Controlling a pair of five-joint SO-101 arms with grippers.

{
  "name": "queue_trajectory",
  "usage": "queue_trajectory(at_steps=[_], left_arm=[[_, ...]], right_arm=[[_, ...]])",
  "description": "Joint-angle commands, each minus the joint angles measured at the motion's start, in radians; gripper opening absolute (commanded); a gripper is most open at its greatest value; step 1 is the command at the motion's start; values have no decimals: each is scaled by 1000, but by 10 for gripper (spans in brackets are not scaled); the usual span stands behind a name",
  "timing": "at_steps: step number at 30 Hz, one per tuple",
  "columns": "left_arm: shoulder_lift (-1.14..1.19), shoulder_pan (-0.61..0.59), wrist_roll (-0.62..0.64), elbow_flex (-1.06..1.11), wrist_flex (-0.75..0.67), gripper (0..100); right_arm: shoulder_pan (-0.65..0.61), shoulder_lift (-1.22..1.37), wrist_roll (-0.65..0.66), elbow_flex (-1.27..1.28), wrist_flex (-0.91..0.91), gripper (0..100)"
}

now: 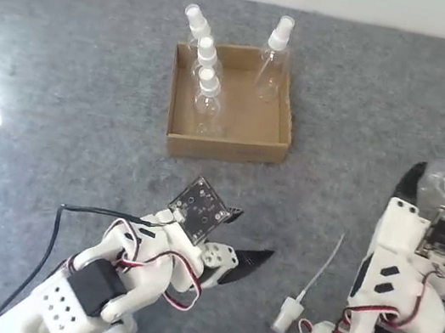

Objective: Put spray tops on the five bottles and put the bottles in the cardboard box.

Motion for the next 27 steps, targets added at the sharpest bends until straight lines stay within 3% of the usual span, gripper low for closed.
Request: queue_trajectory(at_steps=[1,7,12,21,27], left_arm=[[167,38,0,-84,-48,258],[457,37,74,-239,-48,254],[506,38,101,-262,-61,257],[571,216,170,-168,-189,258],[727,241,166,-199,-242,258]], right_arm=[[53,2,-28,-80,-30,107],[111,2,-26,-86,-27,107],[147,2,-28,-86,-30,107],[153,4,-28,-83,-30,107],[154,134,-28,-100,-62,107]])
